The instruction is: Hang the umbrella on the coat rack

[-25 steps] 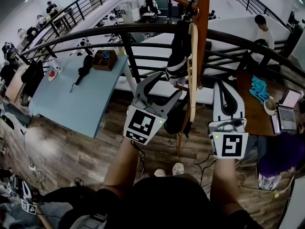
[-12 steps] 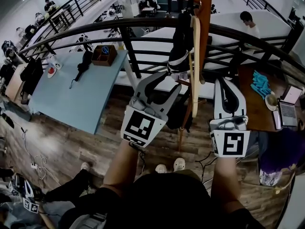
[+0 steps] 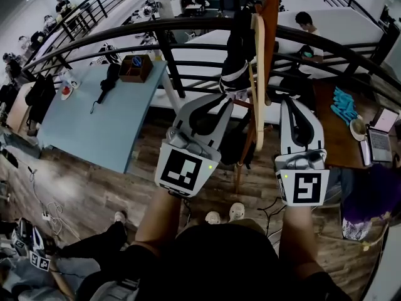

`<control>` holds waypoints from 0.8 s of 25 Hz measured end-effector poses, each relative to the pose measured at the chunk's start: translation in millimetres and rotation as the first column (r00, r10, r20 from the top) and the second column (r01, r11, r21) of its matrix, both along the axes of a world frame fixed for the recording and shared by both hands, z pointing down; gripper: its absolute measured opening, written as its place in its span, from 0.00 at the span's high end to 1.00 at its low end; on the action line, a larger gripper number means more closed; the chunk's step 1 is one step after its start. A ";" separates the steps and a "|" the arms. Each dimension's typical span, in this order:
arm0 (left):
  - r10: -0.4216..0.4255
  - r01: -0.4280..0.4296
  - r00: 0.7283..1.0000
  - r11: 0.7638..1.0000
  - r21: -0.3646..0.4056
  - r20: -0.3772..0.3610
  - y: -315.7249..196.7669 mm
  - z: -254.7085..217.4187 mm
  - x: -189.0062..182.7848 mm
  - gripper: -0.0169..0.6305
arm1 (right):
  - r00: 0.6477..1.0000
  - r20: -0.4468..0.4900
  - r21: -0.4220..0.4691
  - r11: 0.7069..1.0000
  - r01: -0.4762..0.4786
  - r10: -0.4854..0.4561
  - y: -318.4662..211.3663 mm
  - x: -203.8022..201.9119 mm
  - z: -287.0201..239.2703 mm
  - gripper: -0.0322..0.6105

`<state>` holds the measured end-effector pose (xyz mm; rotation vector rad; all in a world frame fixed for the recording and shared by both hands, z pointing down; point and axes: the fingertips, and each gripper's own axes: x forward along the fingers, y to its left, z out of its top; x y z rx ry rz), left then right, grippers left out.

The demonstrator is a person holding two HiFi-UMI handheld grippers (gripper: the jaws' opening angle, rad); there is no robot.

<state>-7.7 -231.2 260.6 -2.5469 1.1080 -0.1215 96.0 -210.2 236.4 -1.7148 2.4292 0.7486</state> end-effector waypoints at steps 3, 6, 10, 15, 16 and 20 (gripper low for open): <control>0.006 -0.006 1.000 1.000 0.018 -0.027 0.9 -2.8 2.1 0.93 | 1.000 -0.004 -0.001 1.000 0.004 -0.004 -0.8 -2.1 0.5 0.91; 0.006 -0.005 1.000 1.000 0.031 -0.028 2.9 -4.8 3.3 0.95 | 1.000 -0.008 0.003 1.000 0.009 -0.009 -0.3 -4.1 0.5 0.91; 0.005 -0.004 1.000 0.999 0.048 -0.029 8.4 -7.2 6.1 0.95 | 1.000 -0.008 -0.006 1.000 0.012 -0.012 3.2 -3.9 3.3 0.91; 0.013 -0.012 1.000 0.999 0.051 -0.025 14.8 -7.9 10.5 0.95 | 1.000 -0.014 0.006 1.000 0.015 -0.015 7.7 -4.8 2.9 0.91; 0.015 -0.014 1.000 0.999 0.052 -0.024 15.6 -7.7 12.1 0.95 | 1.000 -0.012 -0.001 1.000 0.015 -0.015 7.9 -4.5 4.3 0.91; 0.020 -0.019 1.000 0.998 0.063 -0.017 19.2 -6.7 18.8 0.95 | 1.000 -0.014 -0.002 1.000 0.016 -0.016 10.3 -1.9 6.0 0.91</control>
